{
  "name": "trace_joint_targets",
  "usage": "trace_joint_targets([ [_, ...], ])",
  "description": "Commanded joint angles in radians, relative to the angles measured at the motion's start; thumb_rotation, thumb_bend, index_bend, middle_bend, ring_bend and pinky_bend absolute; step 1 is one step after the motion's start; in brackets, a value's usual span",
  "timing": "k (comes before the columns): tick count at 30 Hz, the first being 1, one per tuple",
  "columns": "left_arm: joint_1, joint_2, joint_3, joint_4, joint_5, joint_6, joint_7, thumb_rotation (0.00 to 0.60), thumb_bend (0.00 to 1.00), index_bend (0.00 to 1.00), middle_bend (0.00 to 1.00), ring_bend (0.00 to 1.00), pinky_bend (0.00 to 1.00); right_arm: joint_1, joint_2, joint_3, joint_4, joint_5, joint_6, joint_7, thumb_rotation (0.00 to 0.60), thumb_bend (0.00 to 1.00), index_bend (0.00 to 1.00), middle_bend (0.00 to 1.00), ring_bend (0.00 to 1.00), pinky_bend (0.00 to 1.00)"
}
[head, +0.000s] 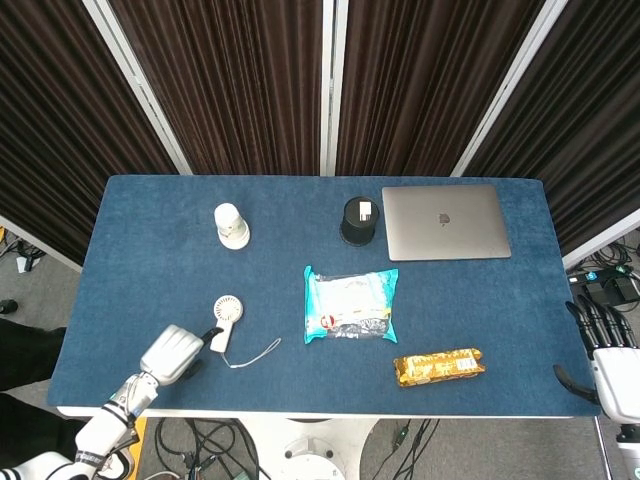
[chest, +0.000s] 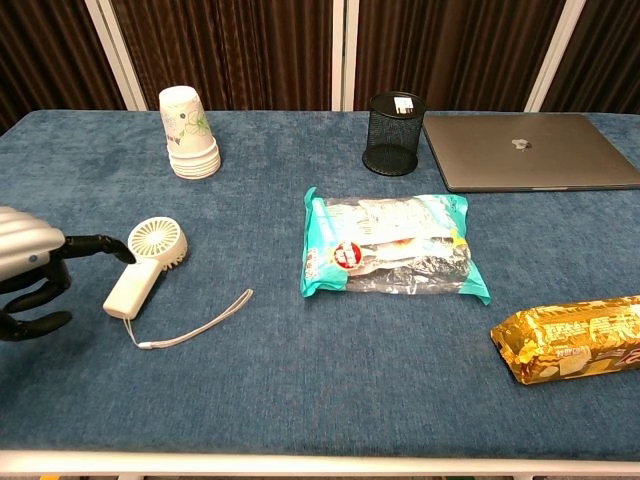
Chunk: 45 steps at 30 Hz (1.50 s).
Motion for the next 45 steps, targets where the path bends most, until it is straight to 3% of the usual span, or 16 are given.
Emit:
trace_joint_targets([
  [1,-0.006,-0.008,-0.003,0.008,-0.011,-0.006,0.001,0.6,0.41,0.19,0.82,0.86,0.82,0.0,0.0,0.0,0.002,0.0,-0.001,0.001,0.6,0.15,0.0,0.0,0.0,0.0],
  [45,-0.049,-0.034,0.008,0.049,-0.079,-0.007,-0.013,0.6,0.41,0.21,0.82,0.86,0.82,0.002,-0.007,0.003,0.027,0.024,-0.02,0.02,0.6,0.15,0.0,0.0,0.0,0.0],
])
